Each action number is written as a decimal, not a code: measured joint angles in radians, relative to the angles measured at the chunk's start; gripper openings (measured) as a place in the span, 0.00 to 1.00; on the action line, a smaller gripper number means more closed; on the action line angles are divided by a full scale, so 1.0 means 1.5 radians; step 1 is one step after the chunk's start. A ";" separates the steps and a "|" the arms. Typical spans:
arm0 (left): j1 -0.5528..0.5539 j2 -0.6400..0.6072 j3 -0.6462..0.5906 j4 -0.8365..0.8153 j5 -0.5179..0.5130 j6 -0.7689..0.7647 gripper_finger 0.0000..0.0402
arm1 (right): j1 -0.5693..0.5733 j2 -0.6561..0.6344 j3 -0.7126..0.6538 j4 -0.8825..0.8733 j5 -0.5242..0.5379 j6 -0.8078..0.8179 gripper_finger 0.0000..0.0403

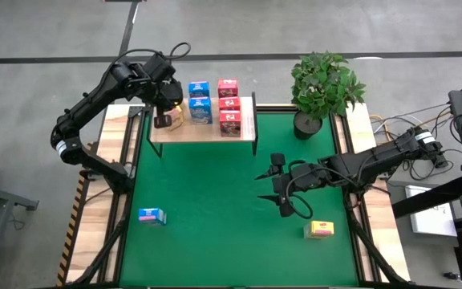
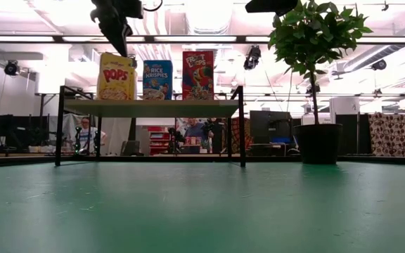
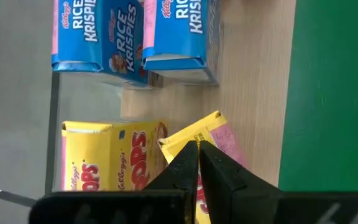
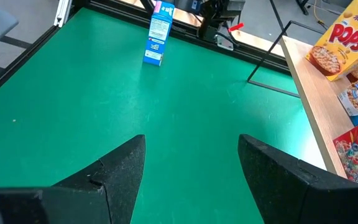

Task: Stack cereal on shelf
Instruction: Adjust the yellow cereal on the shelf

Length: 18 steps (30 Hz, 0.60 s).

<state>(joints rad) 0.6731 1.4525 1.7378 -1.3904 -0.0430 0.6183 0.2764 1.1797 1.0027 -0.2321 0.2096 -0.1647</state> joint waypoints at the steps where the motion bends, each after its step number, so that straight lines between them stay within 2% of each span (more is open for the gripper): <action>1: 0.000 0.000 0.000 -0.001 -0.002 0.001 0.00 | 0.000 0.000 0.000 0.000 0.000 0.000 0.61; 9: -0.002 -0.002 0.029 -0.019 -0.030 -0.031 0.00 | 0.000 0.000 0.000 0.000 0.000 0.000 0.61; 15: -0.032 -0.004 0.051 -0.112 -0.029 -0.149 0.00 | 0.000 0.000 0.000 0.000 0.000 -0.002 0.61; 18: -0.053 -0.010 0.030 -0.118 -0.027 -0.225 0.00 | 0.000 0.000 0.000 0.000 0.000 -0.002 0.61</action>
<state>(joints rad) 0.5931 1.4369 1.7829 -1.5668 -0.0833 0.2804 0.2762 1.1797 1.0027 -0.2319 0.2096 -0.1677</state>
